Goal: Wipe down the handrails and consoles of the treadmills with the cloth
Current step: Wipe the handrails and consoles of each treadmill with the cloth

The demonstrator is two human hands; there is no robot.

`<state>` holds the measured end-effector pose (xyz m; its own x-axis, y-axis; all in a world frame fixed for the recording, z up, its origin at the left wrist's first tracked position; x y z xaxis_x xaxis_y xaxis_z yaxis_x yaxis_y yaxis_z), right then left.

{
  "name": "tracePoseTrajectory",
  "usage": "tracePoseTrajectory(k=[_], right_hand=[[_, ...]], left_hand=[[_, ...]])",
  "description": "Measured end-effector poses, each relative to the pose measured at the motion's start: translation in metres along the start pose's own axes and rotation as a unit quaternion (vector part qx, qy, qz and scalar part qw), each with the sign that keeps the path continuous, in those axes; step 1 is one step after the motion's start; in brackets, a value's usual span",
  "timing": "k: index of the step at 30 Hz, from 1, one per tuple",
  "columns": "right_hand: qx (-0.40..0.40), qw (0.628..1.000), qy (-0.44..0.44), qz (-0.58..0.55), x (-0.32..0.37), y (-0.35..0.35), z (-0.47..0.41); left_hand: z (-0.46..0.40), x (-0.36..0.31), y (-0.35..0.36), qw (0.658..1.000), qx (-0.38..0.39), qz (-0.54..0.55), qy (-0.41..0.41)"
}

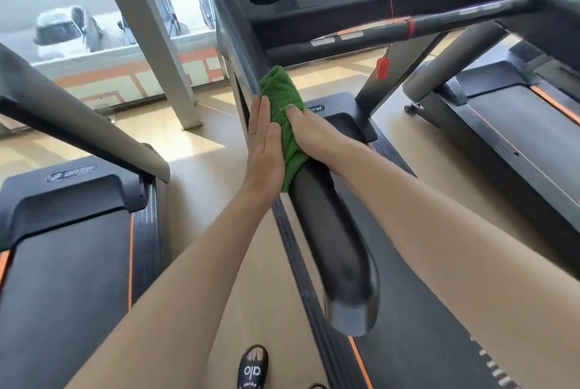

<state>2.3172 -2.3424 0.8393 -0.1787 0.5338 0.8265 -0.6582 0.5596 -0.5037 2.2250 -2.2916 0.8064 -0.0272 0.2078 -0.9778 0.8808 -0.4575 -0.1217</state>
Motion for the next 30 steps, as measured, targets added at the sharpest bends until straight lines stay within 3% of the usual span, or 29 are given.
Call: tracePoseTrajectory(k=[5,11,14,18,20,23,26,30], right_hand=[[0.007,0.998,-0.019,-0.055,-0.003,0.001,0.005],[0.015,0.991,-0.07,-0.112,-0.063,-0.021,0.096],[0.028,0.984,-0.083,-0.154,-0.083,-0.035,0.15],[0.051,0.991,-0.114,-0.05,-0.079,-0.04,0.193],[0.045,0.99,-0.13,0.023,-0.069,-0.037,0.182],[0.04,0.992,-0.119,0.029,-0.049,-0.027,0.133],[0.044,0.992,-0.115,0.007,-0.029,-0.013,0.066],[0.044,0.991,-0.125,-0.033,-0.008,0.001,-0.001]], left_hand=[[-0.001,-0.007,-0.001,0.998,0.011,-0.052,-0.017],[0.089,-0.015,-0.011,0.997,0.064,0.016,-0.032],[0.103,-0.031,-0.019,0.989,0.041,0.113,-0.083],[0.091,-0.034,-0.014,0.982,0.02,0.146,-0.121],[0.086,-0.029,-0.013,0.972,0.014,0.167,-0.162],[0.085,-0.015,-0.008,0.952,0.009,0.217,-0.217],[0.081,-0.01,-0.003,0.935,-0.005,0.274,-0.223],[0.075,-0.009,-0.002,0.939,-0.036,0.279,-0.199]])
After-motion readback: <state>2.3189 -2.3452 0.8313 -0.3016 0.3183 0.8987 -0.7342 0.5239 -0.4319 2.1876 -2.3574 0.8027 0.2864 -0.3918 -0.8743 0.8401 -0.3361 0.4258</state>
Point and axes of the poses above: each hand's wrist, its own z-axis away from the middle knuckle, its own y-axis out of the palm, x = y × z, the point moved 4 cm from there along -z, towards the middle knuckle, and after that the axes turned 10 degrees about -x, right-handed, at the moved point
